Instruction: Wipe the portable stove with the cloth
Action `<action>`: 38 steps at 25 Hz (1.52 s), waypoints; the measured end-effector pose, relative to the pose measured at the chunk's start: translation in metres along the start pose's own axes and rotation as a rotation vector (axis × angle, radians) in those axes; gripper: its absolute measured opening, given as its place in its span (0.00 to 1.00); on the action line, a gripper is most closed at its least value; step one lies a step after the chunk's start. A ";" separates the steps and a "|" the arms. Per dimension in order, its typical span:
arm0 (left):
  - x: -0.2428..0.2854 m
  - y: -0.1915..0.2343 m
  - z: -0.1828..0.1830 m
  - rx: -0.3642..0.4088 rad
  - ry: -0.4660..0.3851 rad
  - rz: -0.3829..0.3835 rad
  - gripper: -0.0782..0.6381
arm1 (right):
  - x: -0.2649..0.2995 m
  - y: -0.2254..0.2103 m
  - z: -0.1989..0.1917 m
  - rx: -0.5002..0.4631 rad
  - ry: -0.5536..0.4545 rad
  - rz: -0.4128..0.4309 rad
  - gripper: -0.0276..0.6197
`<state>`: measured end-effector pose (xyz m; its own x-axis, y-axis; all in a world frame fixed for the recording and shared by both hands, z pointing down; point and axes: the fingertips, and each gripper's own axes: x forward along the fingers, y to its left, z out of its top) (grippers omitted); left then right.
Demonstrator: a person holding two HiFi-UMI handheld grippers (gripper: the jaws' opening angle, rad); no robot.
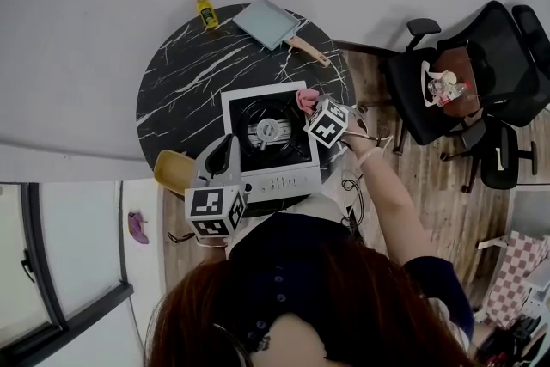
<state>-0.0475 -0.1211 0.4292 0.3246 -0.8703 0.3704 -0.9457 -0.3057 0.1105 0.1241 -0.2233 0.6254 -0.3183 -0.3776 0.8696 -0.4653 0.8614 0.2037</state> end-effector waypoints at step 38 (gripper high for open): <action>-0.040 -0.022 -0.029 0.004 0.003 -0.091 0.13 | -0.033 0.075 -0.041 -0.010 0.044 -0.041 0.09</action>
<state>-0.0403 -0.0683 0.4382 0.4093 -0.8376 0.3619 -0.9122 -0.3851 0.1402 0.1335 -0.1320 0.6309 -0.2625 -0.3976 0.8792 -0.4688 0.8489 0.2440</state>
